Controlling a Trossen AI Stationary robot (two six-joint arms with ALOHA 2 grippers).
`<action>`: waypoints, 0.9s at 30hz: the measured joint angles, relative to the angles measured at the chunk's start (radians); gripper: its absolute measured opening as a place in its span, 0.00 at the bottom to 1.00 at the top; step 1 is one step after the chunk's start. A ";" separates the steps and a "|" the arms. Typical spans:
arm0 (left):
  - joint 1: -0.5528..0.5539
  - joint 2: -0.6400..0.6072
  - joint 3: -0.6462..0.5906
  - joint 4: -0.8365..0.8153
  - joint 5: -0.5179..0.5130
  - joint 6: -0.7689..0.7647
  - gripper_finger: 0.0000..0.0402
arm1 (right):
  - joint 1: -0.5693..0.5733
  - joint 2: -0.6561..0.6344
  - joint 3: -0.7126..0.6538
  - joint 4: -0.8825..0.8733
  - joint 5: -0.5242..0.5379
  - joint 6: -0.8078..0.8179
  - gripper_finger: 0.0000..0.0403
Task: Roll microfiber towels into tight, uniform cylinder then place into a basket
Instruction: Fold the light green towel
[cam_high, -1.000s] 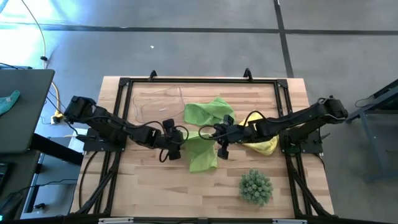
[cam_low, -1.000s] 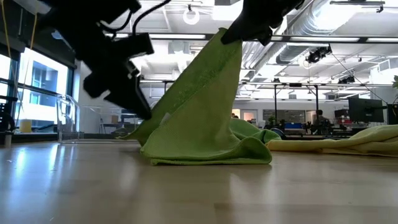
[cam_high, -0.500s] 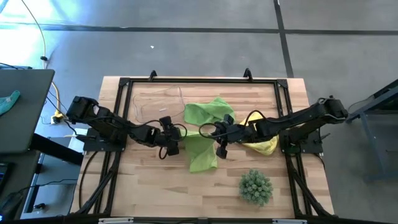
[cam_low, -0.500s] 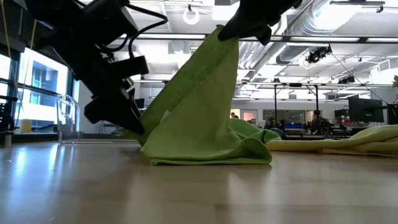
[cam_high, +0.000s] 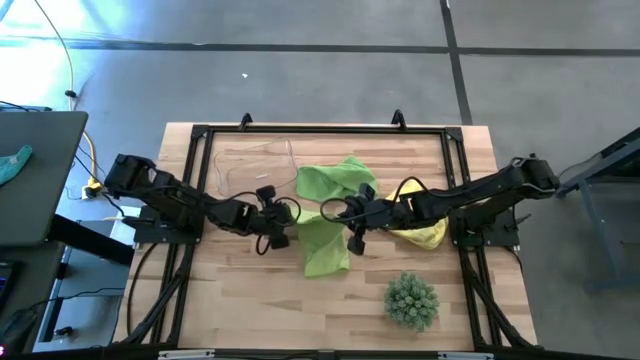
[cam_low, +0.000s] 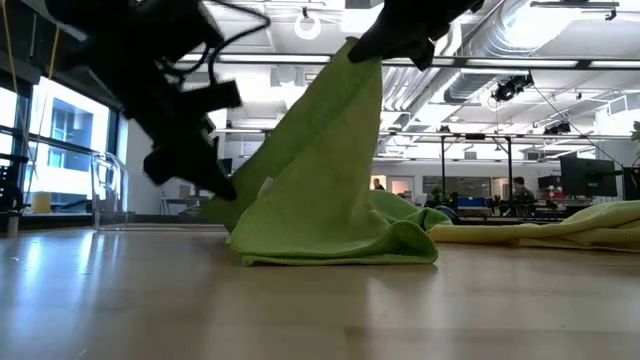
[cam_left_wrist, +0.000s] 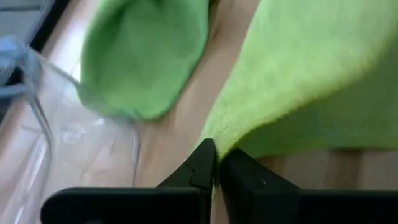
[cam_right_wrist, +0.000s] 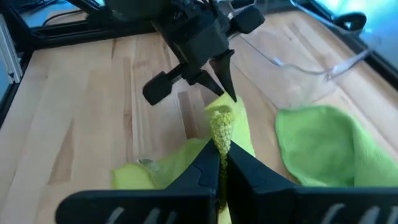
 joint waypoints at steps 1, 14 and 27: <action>-0.008 -0.010 0.017 -0.021 0.000 0.000 0.02 | 0.002 0.000 0.000 0.009 0.000 -0.019 0.00; -0.117 -0.203 0.380 -0.577 -0.196 -0.052 0.00 | 0.015 -0.038 -0.001 0.185 0.031 -0.277 0.00; -0.228 -0.264 0.666 -0.865 -0.317 -0.073 0.00 | 0.012 -0.108 0.000 0.368 0.078 -0.510 0.00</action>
